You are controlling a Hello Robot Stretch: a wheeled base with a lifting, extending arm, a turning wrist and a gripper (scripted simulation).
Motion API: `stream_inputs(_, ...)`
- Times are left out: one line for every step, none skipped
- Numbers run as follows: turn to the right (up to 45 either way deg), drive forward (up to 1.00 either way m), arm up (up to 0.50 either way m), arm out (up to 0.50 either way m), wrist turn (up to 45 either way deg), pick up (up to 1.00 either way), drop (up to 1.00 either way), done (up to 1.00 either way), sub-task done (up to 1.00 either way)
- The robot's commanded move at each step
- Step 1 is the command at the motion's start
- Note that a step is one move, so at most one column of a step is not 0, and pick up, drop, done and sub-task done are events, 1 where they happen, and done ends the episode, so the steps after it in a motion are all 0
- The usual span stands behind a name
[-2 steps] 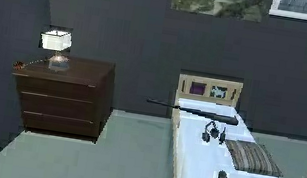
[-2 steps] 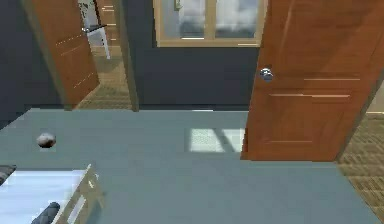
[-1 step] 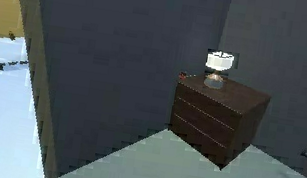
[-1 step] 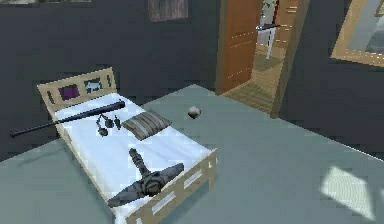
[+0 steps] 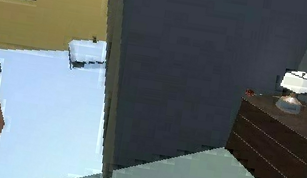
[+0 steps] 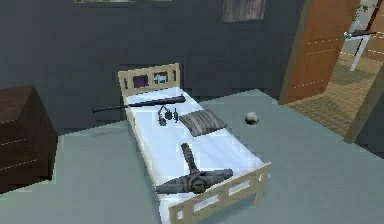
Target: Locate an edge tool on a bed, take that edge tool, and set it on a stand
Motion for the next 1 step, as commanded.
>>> stream_inputs(0.0,0.0,0.5,0.0,0.0,0.0,0.0,0.0,0.0)
